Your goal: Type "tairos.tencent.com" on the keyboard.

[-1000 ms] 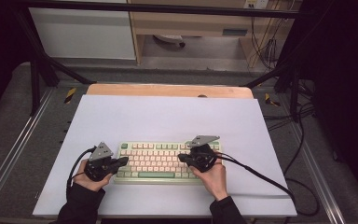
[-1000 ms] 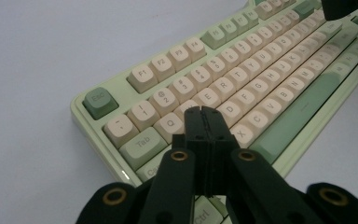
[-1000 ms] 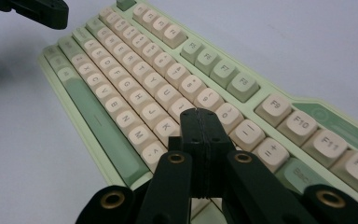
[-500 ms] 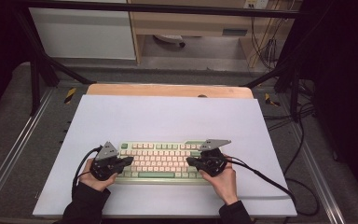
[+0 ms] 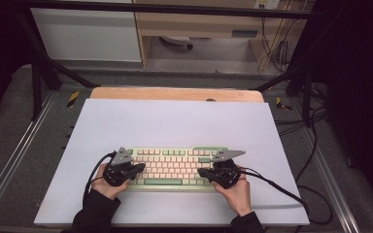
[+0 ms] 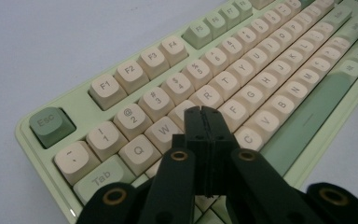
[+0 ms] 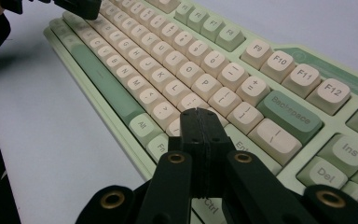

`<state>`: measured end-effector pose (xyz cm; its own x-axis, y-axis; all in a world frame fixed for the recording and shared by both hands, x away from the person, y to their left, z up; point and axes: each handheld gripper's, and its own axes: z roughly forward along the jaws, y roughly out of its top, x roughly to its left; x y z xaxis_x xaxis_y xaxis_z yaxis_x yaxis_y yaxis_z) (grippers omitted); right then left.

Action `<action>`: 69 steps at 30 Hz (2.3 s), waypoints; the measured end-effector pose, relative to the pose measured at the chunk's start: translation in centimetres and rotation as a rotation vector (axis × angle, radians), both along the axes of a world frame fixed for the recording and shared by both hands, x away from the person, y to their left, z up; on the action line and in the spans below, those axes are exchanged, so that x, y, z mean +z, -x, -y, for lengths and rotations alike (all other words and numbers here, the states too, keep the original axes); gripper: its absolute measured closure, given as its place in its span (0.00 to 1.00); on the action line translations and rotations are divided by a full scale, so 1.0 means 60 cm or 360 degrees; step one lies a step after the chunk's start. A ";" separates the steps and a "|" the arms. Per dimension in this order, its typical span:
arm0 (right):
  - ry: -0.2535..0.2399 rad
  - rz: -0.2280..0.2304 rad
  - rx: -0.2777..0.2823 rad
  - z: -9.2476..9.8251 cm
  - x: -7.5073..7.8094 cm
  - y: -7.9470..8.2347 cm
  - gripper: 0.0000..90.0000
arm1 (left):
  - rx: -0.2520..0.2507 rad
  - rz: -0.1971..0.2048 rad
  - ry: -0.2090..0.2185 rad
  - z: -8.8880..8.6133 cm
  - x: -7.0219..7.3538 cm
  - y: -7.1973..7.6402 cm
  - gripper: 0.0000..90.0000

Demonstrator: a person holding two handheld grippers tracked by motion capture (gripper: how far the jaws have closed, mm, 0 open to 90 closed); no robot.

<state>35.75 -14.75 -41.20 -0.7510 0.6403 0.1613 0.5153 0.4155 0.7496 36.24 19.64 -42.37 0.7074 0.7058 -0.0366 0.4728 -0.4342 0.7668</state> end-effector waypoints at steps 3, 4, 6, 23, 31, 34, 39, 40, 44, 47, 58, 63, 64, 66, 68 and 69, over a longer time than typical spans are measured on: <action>-0.0006 -0.0005 -0.0003 0.000 0.000 0.001 1.00 | 0.0002 -0.0008 -0.0009 0.001 -0.004 -0.002 1.00; -0.0004 -0.0006 0.0000 0.000 -0.001 0.001 1.00 | 0.0000 -0.0008 -0.0015 0.001 -0.004 -0.002 1.00; -0.0001 0.0001 0.0003 0.000 -0.001 0.002 1.00 | 0.0002 -0.0008 -0.0016 0.000 -0.005 -0.002 1.00; 0.0001 -0.0010 0.0007 0.000 -0.002 0.004 1.00 | -0.0011 -0.0011 -0.0032 0.002 -0.011 -0.003 1.00; -0.0010 -0.0002 0.0009 0.000 0.000 0.005 1.00 | -0.0020 0.0003 -0.0012 0.000 -0.005 0.002 1.00; -0.0006 0.0003 0.0011 0.001 0.001 0.005 1.00 | -0.0023 0.0010 0.0002 -0.003 0.000 0.005 1.00; -0.0016 0.0000 0.0013 0.000 0.000 0.004 1.00 | -0.0019 0.0001 0.0013 -0.009 0.001 0.006 1.00; -0.0019 -0.0001 0.0014 0.000 0.000 0.004 1.00 | -0.0018 0.0000 0.0013 -0.011 0.002 0.007 1.00; -0.0026 -0.0004 0.0013 -0.001 0.000 0.004 1.00 | -0.0018 0.0006 0.0021 -0.015 0.005 0.009 1.00; -0.0029 -0.0010 0.0012 -0.002 -0.001 0.003 1.00 | -0.0019 0.0009 0.0024 -0.018 0.007 0.011 1.00; -0.0046 -0.0014 0.0028 -0.013 -0.001 0.000 1.00 | -0.0014 0.0004 0.0032 -0.029 0.008 0.016 1.00; -0.0037 -0.0009 0.0048 -0.024 -0.001 -0.003 1.00 | -0.0010 0.0006 0.0038 -0.034 0.010 0.017 1.00; -0.0038 -0.0016 0.0047 -0.026 -0.001 -0.003 1.00 | -0.0007 0.0006 0.0039 -0.035 0.009 0.017 1.00; -0.0036 -0.0017 0.0051 -0.029 -0.002 -0.005 1.00 | -0.0007 0.0003 0.0039 -0.037 0.009 0.017 1.00; -0.0037 -0.0016 0.0051 -0.032 -0.003 -0.006 1.00 | -0.0005 0.0004 0.0042 -0.039 0.009 0.017 1.00; -0.0035 -0.0020 0.0049 -0.034 -0.003 -0.007 1.00 | -0.0004 0.0003 0.0044 -0.040 0.010 0.017 1.00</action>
<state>36.18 -12.73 -41.37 -0.7680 0.6132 0.1846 0.5118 0.4145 0.7525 35.24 22.04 -41.77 0.7091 0.7030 -0.0546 0.4702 -0.4137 0.7796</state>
